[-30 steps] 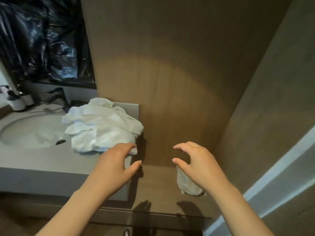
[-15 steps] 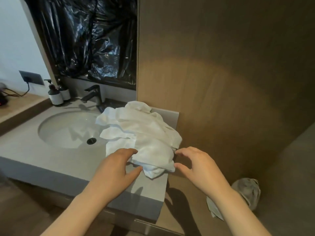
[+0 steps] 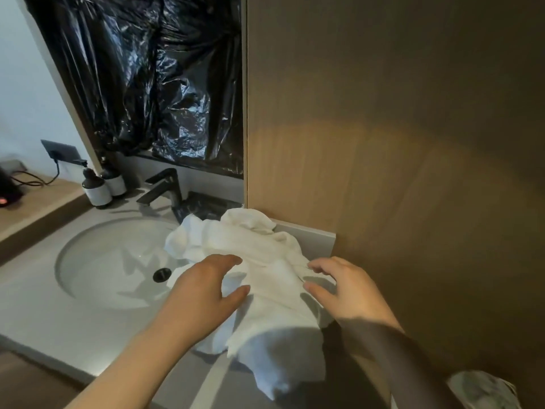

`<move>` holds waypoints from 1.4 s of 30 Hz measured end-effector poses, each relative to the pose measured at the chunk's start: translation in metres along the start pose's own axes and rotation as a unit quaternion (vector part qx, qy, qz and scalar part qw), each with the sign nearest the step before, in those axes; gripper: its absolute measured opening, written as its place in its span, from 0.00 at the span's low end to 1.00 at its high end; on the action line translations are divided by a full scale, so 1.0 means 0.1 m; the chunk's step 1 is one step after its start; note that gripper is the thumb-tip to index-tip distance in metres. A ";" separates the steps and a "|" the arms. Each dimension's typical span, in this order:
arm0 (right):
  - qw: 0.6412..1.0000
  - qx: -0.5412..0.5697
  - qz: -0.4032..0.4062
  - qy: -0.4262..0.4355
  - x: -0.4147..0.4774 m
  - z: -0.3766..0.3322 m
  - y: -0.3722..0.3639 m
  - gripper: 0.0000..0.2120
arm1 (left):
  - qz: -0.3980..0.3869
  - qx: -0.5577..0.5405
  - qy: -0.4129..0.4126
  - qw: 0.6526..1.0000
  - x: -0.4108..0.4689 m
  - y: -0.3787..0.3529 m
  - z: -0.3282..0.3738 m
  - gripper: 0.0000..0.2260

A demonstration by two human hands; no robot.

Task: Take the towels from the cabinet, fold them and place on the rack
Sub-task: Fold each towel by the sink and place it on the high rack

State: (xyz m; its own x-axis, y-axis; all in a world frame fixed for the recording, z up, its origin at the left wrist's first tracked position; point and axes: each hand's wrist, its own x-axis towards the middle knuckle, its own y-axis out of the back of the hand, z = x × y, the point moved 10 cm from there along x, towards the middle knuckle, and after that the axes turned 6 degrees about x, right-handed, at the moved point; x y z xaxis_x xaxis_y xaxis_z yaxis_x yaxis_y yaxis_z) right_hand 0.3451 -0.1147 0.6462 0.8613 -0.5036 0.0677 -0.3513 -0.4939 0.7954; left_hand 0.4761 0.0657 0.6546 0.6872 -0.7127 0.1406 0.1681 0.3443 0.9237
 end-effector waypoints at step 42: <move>0.960 0.139 0.092 -0.223 -0.09 -0.02 -0.97 0.26 | -0.286 -0.189 -0.201 0.917 0.91 -0.92 -0.68 0.28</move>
State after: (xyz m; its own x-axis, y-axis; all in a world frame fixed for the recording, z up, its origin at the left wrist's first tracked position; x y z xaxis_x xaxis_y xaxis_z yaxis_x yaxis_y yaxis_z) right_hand 0.3718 -0.0611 0.5695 0.5543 -0.8232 -0.1228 -0.6199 -0.5068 0.5990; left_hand 0.5712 0.0109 0.5579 0.1055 -0.9847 -0.1384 0.7061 -0.0238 0.7077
